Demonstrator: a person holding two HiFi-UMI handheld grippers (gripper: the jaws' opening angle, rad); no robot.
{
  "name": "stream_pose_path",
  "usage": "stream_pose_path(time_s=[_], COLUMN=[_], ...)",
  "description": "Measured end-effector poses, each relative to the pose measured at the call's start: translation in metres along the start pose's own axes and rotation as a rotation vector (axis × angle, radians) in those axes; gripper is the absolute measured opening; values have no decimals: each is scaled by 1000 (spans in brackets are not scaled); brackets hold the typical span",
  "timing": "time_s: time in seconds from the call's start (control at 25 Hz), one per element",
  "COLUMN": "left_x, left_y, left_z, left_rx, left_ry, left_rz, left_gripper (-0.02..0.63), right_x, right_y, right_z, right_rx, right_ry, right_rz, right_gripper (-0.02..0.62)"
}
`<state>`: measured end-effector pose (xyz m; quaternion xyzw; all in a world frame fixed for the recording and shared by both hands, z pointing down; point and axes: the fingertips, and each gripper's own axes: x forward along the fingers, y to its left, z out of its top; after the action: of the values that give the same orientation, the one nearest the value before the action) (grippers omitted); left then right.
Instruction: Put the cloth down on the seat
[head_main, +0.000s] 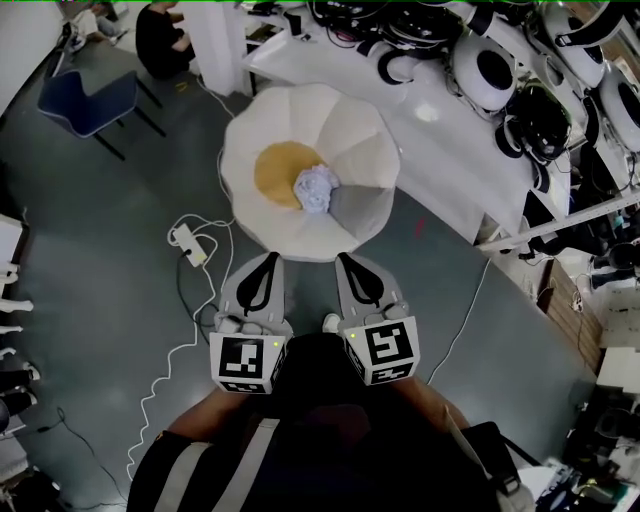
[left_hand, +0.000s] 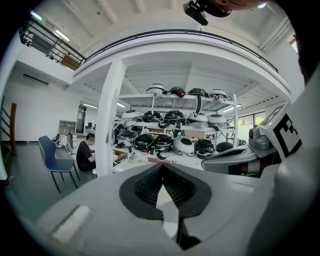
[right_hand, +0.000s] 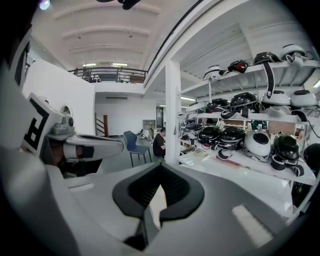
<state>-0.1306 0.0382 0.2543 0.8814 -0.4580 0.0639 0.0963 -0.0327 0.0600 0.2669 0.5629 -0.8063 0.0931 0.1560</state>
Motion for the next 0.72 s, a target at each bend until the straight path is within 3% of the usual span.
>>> stream_pose_path(time_s=[0.36, 0.72], left_x=[4, 7], left_y=[-28, -39], left_z=[-7, -5], left_rx=[23, 32], left_ry=[18, 12], left_rz=[-18, -32], left_gripper=[2, 0], right_x=[-19, -26], right_y=[1, -17], right_z=[-16, -14], right_rx=[3, 2], right_ry=[10, 10], right_rz=[40, 1], right_gripper=[0, 0])
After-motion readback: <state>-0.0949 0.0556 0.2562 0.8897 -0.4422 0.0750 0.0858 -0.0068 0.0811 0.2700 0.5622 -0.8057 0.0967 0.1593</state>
